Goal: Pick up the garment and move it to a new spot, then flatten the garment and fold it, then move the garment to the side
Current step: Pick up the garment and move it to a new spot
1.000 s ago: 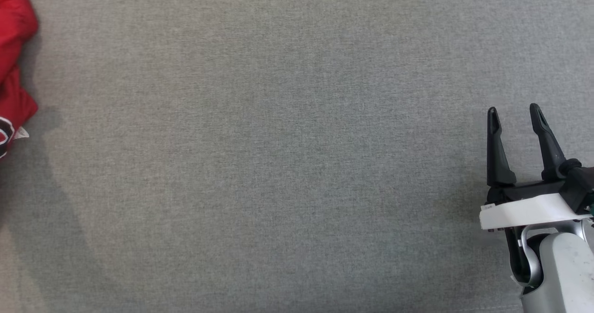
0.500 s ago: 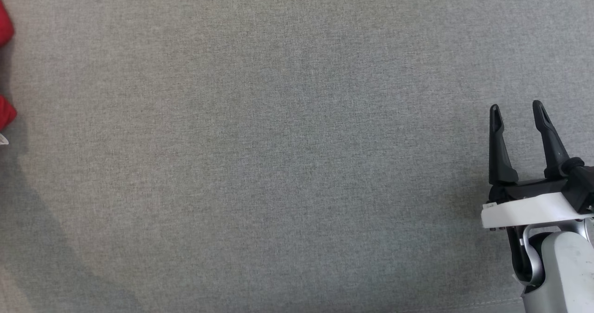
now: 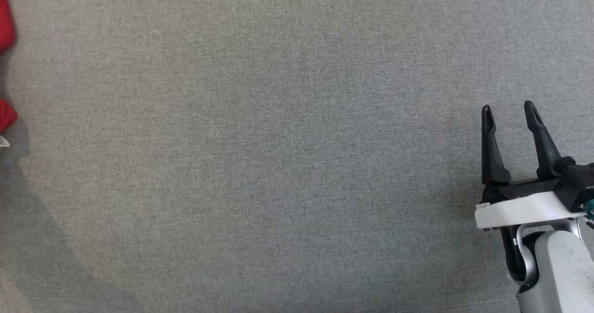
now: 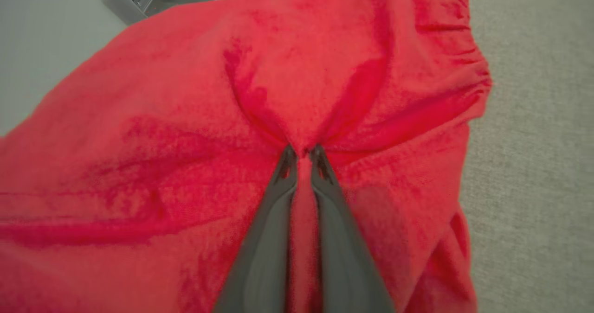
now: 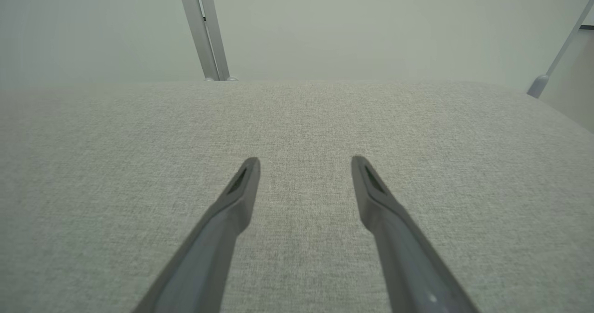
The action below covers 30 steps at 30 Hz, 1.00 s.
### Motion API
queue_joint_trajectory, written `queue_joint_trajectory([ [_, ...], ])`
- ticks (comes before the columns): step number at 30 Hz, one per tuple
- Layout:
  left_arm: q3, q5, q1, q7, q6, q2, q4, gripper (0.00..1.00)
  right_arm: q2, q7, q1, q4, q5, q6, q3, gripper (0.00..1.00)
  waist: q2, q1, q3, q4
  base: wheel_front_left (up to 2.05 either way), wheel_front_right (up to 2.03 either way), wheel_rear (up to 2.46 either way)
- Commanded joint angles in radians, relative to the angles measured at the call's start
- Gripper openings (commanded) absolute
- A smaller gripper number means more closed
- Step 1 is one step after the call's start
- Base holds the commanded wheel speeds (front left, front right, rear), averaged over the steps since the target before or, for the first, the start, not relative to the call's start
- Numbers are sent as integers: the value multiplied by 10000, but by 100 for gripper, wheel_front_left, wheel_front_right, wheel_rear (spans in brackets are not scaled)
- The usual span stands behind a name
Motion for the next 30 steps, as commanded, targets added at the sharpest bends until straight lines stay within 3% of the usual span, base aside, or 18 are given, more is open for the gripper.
queue_joint_trajectory([
  [1,4,-29,-224,-335,-13,122,-70,0,16,-31,-88,64,-36,-3,33,100,0,0,-182,77,0,0,0],
  [14,-604,438,-1384,-3032,-13,376,-937,0,203,-31,-81,619,228,-3,389,100,0,0,-1365,288,0,0,0],
  [22,-1468,798,-2067,-3320,-14,101,-2246,0,408,-31,43,1002,480,-3,532,100,0,0,-2124,-236,0,0,0],
  [30,-2340,723,-2323,-3095,0,-724,-4379,0,487,-30,154,1267,657,-3,511,100,0,0,-2356,-1047,0,0,0],
])
